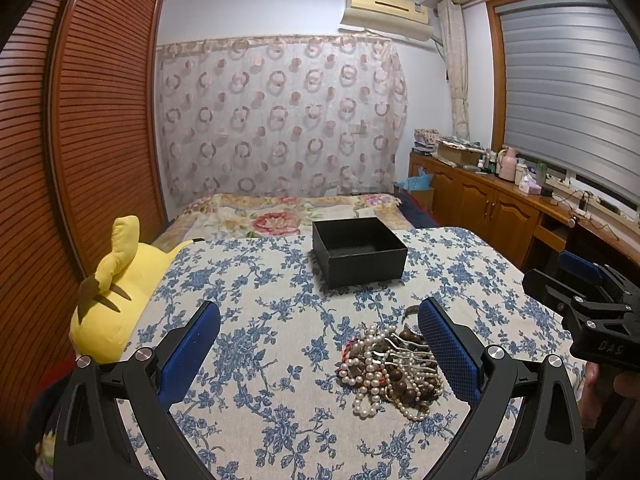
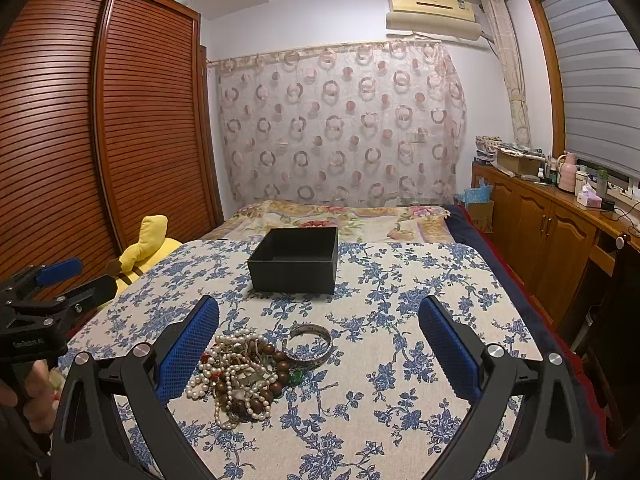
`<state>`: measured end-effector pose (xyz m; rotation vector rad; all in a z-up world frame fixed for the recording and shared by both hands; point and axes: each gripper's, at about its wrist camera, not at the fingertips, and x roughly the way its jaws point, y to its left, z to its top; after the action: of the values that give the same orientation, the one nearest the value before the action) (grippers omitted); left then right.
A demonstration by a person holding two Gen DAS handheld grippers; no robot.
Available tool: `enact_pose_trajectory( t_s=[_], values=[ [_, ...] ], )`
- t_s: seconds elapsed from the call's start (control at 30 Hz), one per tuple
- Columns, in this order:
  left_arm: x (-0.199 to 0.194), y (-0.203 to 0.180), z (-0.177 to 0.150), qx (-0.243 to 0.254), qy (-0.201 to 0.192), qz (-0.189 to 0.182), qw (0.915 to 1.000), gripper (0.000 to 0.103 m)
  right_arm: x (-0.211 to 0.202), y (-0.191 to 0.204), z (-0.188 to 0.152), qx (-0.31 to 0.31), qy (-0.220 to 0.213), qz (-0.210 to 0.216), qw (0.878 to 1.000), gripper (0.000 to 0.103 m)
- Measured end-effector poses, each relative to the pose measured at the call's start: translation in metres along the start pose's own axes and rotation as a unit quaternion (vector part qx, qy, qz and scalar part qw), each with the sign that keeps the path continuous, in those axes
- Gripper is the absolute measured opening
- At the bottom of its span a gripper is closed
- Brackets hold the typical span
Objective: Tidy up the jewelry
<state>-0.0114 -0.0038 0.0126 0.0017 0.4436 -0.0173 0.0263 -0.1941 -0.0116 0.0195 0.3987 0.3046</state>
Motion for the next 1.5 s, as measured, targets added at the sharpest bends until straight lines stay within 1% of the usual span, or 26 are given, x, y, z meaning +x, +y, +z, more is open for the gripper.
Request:
enact_pose_trajectory(
  t_s=[1.23, 1.37, 1.5],
  values=[
    [-0.001, 0.002, 0.000, -0.001, 0.002, -0.001, 1.0000, 0.096, -0.003, 0.002, 0.004, 0.001, -0.003, 0.000, 1.000, 0.101],
    [0.002, 0.005, -0.002, -0.002, 0.007, -0.003, 1.0000, 0.096, -0.007, 0.007, 0.012, 0.000, 0.001, 0.003, 1.000, 0.101],
    [0.011, 0.007, -0.010, -0.004, 0.023, -0.006, 0.9997, 0.096, -0.001, 0.005, 0.007, -0.004, 0.010, 0.007, 1.000, 0.101]
  ],
)
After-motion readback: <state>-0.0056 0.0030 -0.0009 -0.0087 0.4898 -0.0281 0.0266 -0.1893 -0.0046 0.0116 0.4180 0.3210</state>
